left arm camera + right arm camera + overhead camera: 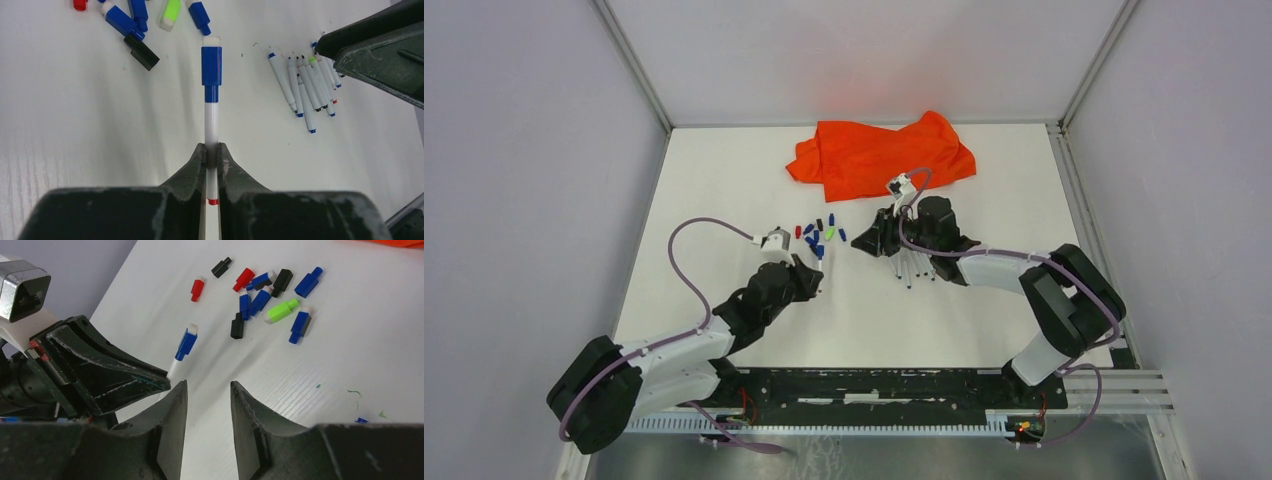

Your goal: Open the pen caps

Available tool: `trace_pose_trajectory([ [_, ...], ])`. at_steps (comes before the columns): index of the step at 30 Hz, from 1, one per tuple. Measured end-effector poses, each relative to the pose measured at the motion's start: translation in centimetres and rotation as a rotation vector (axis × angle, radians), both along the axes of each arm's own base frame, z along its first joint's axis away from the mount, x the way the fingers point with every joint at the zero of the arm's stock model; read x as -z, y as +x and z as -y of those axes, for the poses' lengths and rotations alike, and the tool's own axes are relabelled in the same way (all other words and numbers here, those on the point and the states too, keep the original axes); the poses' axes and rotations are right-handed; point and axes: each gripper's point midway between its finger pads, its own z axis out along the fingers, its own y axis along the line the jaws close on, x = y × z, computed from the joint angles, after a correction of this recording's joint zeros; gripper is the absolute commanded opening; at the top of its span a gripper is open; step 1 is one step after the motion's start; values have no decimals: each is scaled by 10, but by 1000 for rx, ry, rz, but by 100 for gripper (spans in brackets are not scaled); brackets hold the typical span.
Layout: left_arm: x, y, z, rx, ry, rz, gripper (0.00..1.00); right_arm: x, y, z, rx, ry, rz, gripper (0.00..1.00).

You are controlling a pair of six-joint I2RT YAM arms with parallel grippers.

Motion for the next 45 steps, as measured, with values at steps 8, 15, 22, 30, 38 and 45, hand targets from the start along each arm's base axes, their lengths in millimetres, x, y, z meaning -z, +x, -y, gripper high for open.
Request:
trace_pose_trajectory([
  [8,-12,5,5,17,-29,57,2,-2,-6,-16,-34,90,-51,48],
  [15,-20,5,12,45,-48,88,2,8,-10,-24,-48,108,-98,49],
  [22,-16,4,18,64,-41,85,2,12,-9,-31,-58,125,-116,50],
  [30,-7,-1,26,93,-26,70,2,5,-4,-40,-65,147,-113,50],
  [38,-9,-5,32,114,-29,80,2,15,-4,-44,-66,137,-139,49],
  [45,-8,-6,35,121,-27,79,2,19,-3,-46,-65,137,-150,48],
])
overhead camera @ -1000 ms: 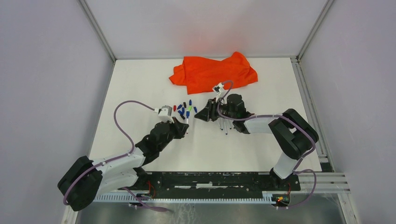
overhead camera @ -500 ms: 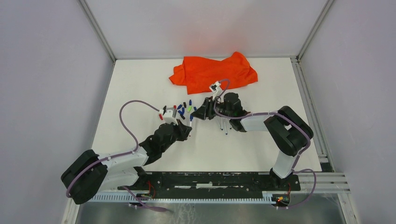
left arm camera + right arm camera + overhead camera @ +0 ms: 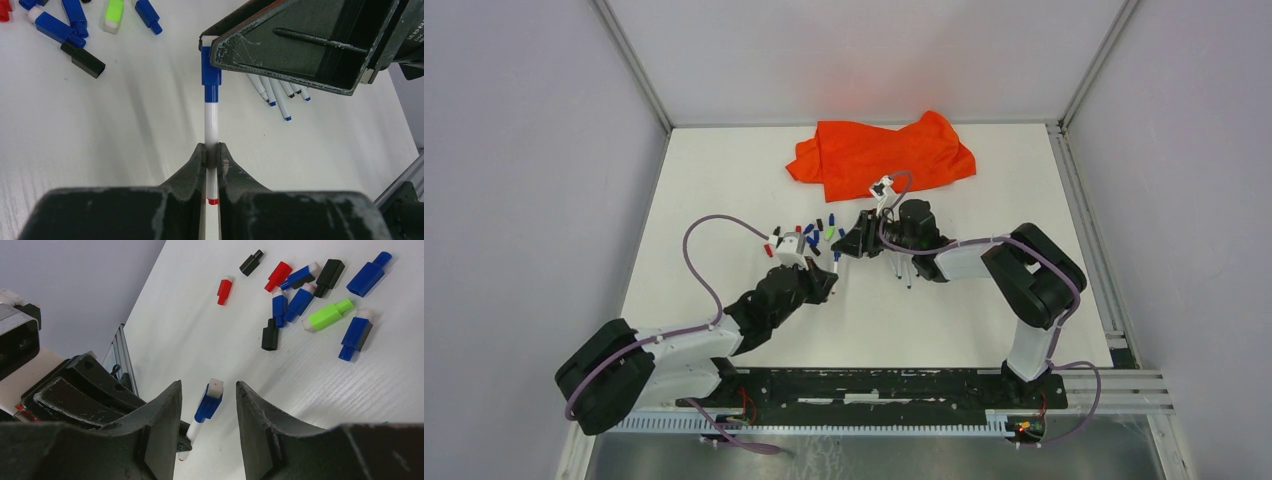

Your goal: Open the pen caps

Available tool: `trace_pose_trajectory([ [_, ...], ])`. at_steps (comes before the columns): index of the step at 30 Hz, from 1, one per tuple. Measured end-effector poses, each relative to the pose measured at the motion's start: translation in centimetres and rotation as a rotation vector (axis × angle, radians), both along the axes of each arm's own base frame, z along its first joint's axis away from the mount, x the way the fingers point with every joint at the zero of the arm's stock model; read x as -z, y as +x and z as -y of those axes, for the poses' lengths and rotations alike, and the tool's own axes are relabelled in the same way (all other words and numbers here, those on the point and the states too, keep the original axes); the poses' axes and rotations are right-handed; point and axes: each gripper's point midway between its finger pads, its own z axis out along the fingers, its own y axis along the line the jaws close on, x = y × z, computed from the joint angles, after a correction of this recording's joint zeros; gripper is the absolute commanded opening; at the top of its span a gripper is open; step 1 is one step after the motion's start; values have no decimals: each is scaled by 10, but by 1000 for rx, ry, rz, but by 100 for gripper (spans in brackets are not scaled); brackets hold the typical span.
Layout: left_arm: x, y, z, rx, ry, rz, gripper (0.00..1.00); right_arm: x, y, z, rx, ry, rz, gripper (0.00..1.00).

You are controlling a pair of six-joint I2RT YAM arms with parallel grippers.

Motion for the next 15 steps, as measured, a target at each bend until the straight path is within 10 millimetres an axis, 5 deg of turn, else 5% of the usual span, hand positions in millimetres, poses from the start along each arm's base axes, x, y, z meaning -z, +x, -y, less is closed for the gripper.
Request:
trace_pose_trajectory([
  [9,-1,-1,3,7,-2,4,2,2,-2,-6,-11,4,-5,37],
  [15,-2,0,2,-3,-1,9,2,8,-4,-7,-13,-2,-22,15],
])
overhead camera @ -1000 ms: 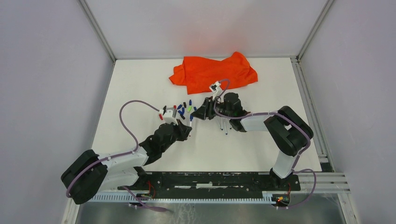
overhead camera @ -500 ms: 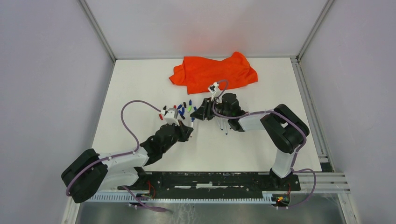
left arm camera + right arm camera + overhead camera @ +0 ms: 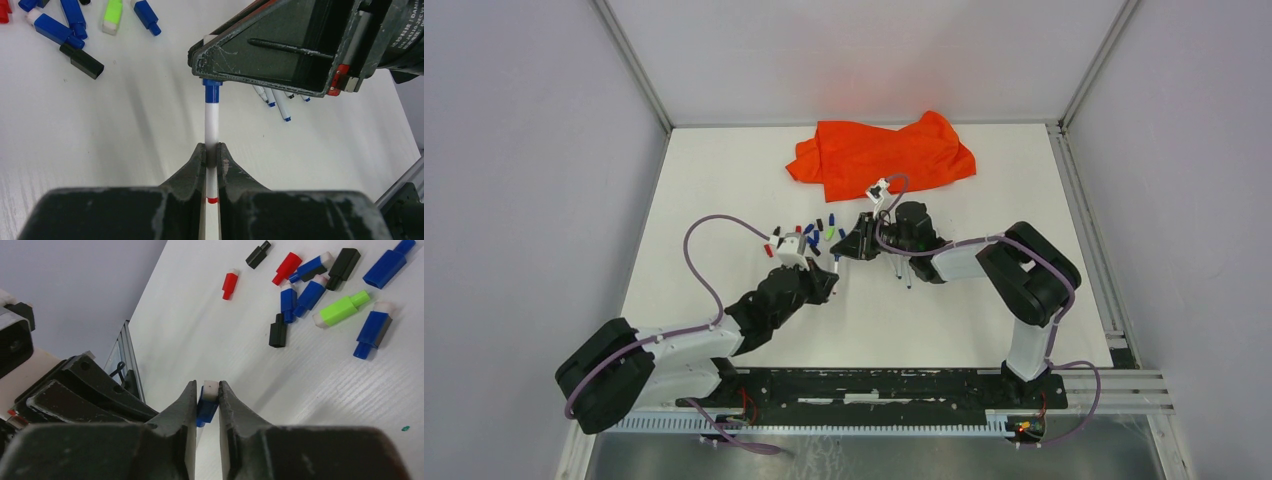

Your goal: Open the pen caps

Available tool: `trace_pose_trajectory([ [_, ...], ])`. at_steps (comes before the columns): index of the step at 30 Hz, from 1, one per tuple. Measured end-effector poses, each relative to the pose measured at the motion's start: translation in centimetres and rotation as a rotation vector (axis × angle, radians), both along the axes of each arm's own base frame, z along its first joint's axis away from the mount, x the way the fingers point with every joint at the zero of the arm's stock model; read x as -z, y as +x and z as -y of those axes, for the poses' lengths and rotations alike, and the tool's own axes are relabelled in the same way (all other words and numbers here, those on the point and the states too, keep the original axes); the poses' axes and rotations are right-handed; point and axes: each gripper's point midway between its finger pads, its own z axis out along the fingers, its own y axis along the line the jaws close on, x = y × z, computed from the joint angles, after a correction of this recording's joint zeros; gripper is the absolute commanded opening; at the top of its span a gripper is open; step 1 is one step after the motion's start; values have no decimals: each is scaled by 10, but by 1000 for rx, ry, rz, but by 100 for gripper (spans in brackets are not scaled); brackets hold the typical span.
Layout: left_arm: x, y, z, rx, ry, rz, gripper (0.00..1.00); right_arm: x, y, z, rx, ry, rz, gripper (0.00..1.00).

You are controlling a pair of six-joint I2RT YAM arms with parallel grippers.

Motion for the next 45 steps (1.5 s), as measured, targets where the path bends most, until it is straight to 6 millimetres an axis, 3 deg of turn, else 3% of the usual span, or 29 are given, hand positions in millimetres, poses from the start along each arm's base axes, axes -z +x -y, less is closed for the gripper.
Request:
trace_pose_trajectory([
  [3,2,-1,0,1,9,-3,2,-5,-1,-2,-4,22,-2,1],
  [4,2,-1,0,2,9,-4,2,-7,-1,-3,-7,28,4,0],
  [11,-6,-4,3,26,-16,20,2,-18,-3,-5,-44,79,26,0],
  [22,-25,-15,23,167,-73,82,2,-37,-15,14,-122,256,8,0],
  [33,-39,-23,31,245,-106,123,2,-42,-19,25,-168,375,-128,0],
  [40,-26,-10,26,174,-37,79,2,-39,-6,27,-122,271,11,0],
  [45,8,-6,16,123,77,-13,2,-34,29,27,-12,142,103,0],
])
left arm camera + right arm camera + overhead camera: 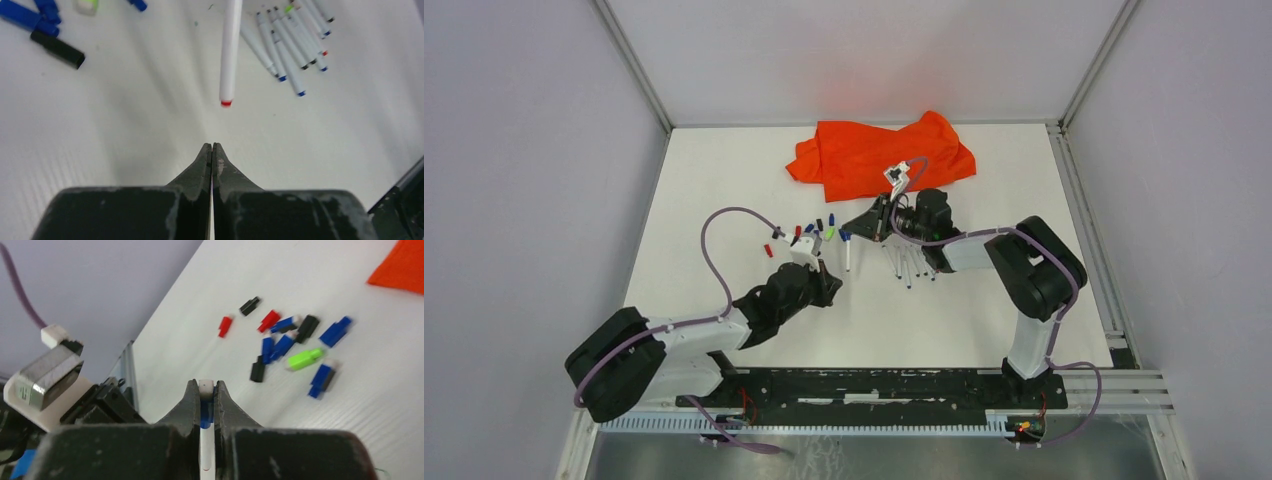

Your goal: Open the pen caps

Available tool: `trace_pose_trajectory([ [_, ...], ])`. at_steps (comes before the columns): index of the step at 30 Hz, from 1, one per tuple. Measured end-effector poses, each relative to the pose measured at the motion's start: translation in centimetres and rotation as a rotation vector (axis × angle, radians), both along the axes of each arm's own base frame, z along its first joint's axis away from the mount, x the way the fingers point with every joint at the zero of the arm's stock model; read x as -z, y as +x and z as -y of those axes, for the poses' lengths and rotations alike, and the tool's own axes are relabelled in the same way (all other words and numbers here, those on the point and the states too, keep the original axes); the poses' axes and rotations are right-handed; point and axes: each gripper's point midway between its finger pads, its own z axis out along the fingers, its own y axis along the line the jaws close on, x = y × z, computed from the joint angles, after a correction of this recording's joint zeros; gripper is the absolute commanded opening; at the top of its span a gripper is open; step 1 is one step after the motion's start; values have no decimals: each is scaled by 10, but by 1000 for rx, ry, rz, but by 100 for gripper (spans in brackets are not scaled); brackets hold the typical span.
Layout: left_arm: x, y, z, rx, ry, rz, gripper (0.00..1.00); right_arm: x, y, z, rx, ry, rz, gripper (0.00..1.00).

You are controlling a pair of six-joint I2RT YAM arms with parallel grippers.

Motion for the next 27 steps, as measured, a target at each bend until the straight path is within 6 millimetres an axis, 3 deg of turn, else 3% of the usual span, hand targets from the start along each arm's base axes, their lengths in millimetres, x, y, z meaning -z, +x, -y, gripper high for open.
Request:
trace_pose_trajectory([
  [4,22,1,-15,-57,94,-48,2,5,24,0,78,-98,48,0],
  [5,24,3,-18,-72,108,-51,6,7,28,0,92,-118,53,0],
  [8,22,7,-21,-99,116,-42,37,16,29,0,108,-163,49,0],
  [12,10,10,-21,-119,75,-20,58,24,21,-3,92,-192,33,0],
  [21,-16,9,-6,-70,-42,42,65,30,-6,-9,41,-146,-24,0],
  [27,-6,8,1,-39,-36,20,64,22,-21,-15,8,-76,-53,0],
])
